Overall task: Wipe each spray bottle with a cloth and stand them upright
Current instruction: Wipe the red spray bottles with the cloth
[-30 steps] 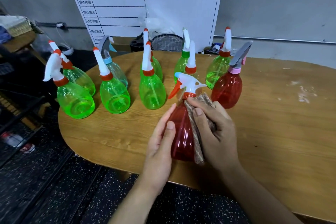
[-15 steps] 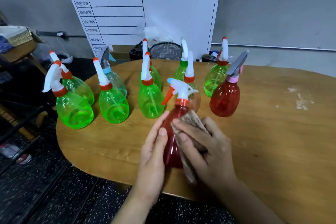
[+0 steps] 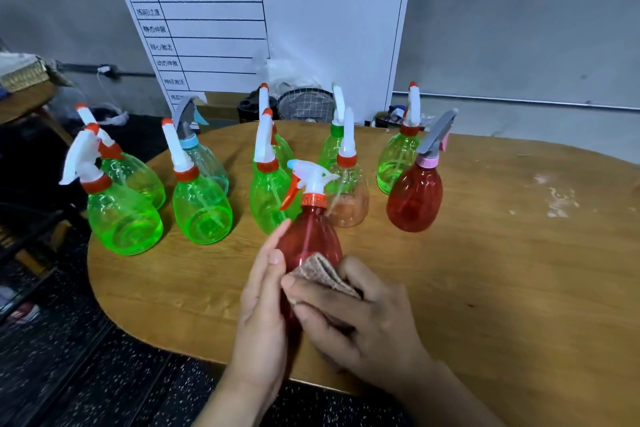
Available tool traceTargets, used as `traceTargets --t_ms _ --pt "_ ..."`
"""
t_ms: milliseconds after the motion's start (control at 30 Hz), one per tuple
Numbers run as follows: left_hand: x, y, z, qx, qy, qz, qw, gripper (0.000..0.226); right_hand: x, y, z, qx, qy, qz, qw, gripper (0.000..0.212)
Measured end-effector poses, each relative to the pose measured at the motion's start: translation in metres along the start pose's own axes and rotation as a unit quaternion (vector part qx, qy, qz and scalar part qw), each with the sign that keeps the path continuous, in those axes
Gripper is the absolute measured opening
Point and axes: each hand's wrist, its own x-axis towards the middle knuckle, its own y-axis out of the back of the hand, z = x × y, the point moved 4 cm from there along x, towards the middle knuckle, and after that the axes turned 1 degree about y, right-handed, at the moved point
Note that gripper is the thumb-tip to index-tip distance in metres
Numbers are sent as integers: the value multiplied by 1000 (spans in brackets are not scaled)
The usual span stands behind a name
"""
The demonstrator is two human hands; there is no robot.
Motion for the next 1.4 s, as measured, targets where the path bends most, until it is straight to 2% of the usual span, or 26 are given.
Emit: traceTargets --t_ms 67,167,267,400,467,533,600,700,767,833,933,1033,1067,1200,1400 --pt "-1 -4 -2 21 2 -24 1000 35 3 8 11 37 -59 31 997 27" --pt "-4 -9 -8 57 12 -58 997 40 6 17 33 85 -167 86 978 28" --pt "-5 -10 -8 64 11 -66 996 36 6 17 40 72 -206 96 971 31" --pt "-2 -2 -6 47 22 -26 998 41 2 7 20 41 -144 51 987 30" --pt "-1 3 -4 21 27 -5 999 38 -1 -2 4 10 -65 11 998 27" --pt "-1 2 0 -12 29 -4 1000 45 -5 -8 -7 -47 36 -15 998 23" --pt "-2 0 2 -19 26 -10 999 48 -5 -8 -8 -68 67 -17 995 23" --pt "-1 -5 -1 9 21 -8 1000 42 0 4 9 -10 -31 21 999 27" --pt "-2 -7 -7 36 35 -31 998 37 3 13 27 29 -112 56 992 30" --pt "-5 -7 -11 50 46 -54 996 40 5 20 40 34 -154 79 984 29" --pt "-8 -7 -8 52 40 -70 995 44 5 21 43 38 -153 76 985 29" --pt "-12 -8 -6 63 38 -79 994 76 4 18 42 90 -166 89 978 29" --pt "-13 -9 -6 52 42 -86 994 80 4 19 44 112 -180 103 972 30" --pt "-12 -13 -6 -1 61 -87 994 57 4 24 49 158 -220 157 950 27" --pt "-13 -17 -8 14 60 -118 991 57 5 22 48 169 -237 130 948 26"
